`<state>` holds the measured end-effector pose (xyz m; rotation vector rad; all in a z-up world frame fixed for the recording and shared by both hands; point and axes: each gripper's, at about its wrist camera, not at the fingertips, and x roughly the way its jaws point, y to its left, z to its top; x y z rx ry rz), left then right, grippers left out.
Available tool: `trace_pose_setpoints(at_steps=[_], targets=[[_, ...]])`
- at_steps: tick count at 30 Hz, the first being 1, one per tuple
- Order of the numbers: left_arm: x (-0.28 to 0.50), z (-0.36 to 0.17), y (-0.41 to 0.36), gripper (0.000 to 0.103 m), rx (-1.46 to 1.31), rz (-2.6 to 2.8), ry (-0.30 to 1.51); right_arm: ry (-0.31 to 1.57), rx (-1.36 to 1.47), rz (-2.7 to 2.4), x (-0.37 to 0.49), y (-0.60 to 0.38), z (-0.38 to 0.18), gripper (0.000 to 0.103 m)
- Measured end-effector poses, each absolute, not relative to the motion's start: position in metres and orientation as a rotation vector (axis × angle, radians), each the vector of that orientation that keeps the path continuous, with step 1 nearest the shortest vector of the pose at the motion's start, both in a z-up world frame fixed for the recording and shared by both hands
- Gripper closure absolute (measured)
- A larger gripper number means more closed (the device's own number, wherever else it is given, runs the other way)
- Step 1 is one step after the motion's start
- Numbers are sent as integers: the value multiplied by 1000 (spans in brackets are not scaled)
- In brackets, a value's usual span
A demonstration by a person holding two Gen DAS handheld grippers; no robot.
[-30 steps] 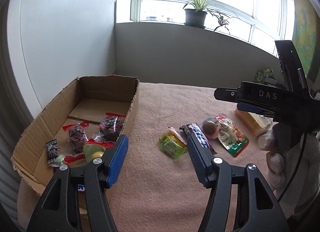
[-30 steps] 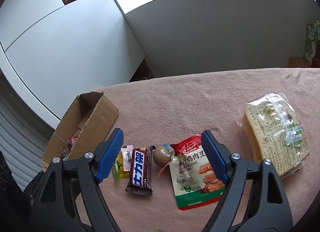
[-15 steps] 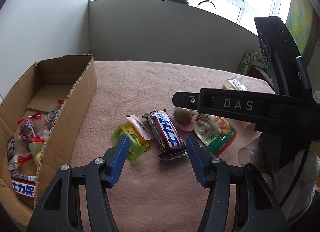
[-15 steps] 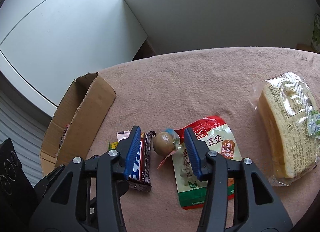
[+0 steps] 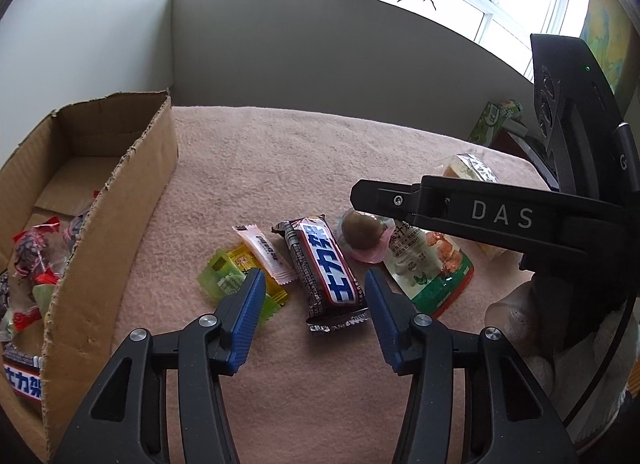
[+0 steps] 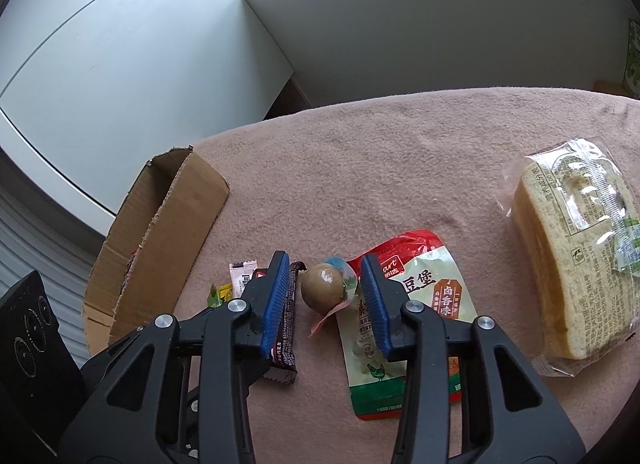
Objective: Organize snacks
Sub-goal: 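Grasp the chocolate bar with the left gripper while the right grasps the brown egg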
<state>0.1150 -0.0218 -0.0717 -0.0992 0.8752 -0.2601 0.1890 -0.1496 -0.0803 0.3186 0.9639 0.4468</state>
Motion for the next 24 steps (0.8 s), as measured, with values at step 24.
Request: trace_pose_setpoints(at_steps=[24], targets=[[111, -73, -17, 53, -68, -281, 882, 932, 258, 428, 180, -158, -78, 69]])
